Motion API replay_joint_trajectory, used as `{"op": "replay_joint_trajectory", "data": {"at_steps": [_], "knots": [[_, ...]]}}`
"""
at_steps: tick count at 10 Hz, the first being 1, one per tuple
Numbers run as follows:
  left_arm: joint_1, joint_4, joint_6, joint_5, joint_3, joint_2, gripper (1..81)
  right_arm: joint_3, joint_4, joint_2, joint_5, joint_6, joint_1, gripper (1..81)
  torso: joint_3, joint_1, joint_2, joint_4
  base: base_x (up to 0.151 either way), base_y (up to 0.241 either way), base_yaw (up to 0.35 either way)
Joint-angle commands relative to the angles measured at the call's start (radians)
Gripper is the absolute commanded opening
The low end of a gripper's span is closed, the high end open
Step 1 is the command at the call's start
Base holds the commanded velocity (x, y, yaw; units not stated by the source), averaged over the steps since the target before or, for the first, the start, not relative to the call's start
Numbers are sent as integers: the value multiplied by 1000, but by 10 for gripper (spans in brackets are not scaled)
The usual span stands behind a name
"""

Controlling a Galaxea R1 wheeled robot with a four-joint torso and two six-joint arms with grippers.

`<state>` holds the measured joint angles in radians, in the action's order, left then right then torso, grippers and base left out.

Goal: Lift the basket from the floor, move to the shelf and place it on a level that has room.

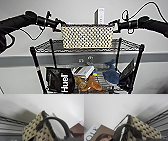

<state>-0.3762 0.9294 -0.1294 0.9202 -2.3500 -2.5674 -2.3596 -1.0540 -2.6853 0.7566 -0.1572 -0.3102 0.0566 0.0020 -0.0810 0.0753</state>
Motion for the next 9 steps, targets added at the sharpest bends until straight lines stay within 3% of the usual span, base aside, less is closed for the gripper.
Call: {"op": "replay_joint_trajectory", "data": {"at_steps": [1, 4, 9], "knots": [[-160, -32, 8, 40, 92, 97, 811, 81, -3, 86, 49, 5, -163, 811, 0, 0, 0, 0, 0, 0, 0], [-181, -37, 10, 52, 190, 214, 811, 186, -15, 197, 38, 12, -180, 811, 1, 1, 1, 0, 0, 0, 0], [-235, -32, 8, 54, 293, 327, 811, 286, -14, 301, 35, 10, -190, 811, 1, 2, 1, 0, 0, 0, 0]]}}
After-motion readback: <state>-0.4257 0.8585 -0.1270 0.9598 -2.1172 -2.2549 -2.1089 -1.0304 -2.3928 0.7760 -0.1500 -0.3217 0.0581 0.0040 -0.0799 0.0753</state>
